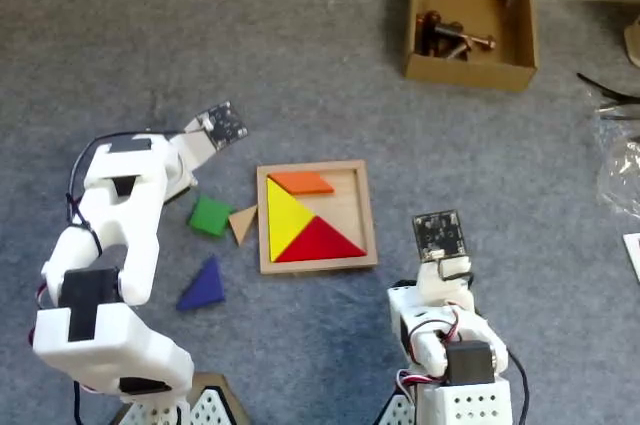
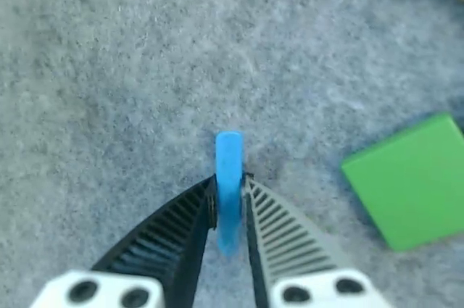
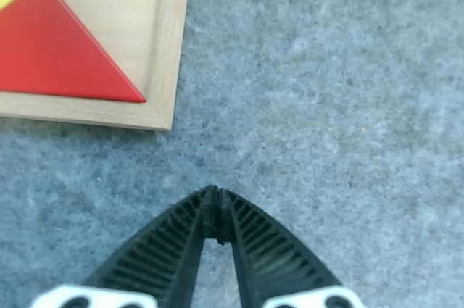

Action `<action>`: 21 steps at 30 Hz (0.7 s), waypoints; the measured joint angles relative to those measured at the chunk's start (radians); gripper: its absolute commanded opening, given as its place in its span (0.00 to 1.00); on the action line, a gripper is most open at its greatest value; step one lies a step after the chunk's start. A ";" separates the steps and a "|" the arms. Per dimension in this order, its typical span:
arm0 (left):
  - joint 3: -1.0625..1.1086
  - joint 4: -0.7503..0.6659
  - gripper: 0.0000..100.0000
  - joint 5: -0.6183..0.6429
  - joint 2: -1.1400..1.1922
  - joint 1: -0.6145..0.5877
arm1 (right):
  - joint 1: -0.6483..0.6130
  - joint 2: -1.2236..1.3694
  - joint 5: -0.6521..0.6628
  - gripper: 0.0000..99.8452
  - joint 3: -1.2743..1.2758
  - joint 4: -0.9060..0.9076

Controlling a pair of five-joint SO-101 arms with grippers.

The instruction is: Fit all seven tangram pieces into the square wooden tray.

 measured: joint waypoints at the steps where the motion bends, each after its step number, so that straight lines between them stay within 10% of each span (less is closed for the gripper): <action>1: -0.002 0.000 0.00 0.000 0.000 0.000 | 0.000 0.000 0.000 0.01 0.000 0.000; 21: -0.322 0.489 0.00 0.235 0.020 0.075 | 0.000 0.000 0.000 0.01 0.000 0.000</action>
